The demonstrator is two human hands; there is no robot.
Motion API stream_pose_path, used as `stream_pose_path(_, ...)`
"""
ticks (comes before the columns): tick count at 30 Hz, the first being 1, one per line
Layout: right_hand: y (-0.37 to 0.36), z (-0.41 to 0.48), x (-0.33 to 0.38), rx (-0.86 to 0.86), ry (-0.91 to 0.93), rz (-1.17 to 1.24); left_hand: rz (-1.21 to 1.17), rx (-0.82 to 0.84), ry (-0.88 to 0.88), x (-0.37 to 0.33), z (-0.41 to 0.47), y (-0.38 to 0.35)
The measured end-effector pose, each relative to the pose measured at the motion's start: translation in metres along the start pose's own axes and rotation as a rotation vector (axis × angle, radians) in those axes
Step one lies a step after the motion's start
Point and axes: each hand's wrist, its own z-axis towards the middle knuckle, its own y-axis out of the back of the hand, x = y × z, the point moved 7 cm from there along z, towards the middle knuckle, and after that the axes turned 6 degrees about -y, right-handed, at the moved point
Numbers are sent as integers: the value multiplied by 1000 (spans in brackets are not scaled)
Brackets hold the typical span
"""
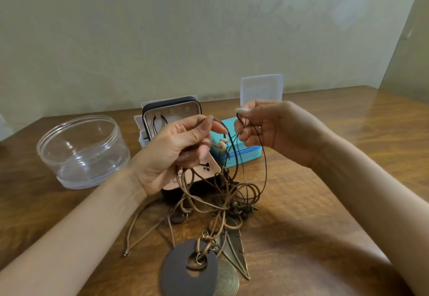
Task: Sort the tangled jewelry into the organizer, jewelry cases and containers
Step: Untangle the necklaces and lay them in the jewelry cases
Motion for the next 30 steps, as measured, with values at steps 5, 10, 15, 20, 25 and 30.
stream_pose_path(5,12,-4,13,-45,143,168,103,19,-58,-7,-1,0)
stream_pose_path(10,18,-5,12,-121,135,156,125,-1,-123,-9,-4,2)
stream_pose_path(15,27,-5,10,-239,187,365,170,310,-15,-1,-7,-15)
stream_pose_path(20,16,-9,21,-81,258,437,345,314,163,17,-10,-20)
stream_pose_path(25,-3,-9,20,105,249,271,373,80,182,22,-1,-3)
stream_pose_path(30,-9,-8,18,145,248,218,324,0,180,21,-3,0)
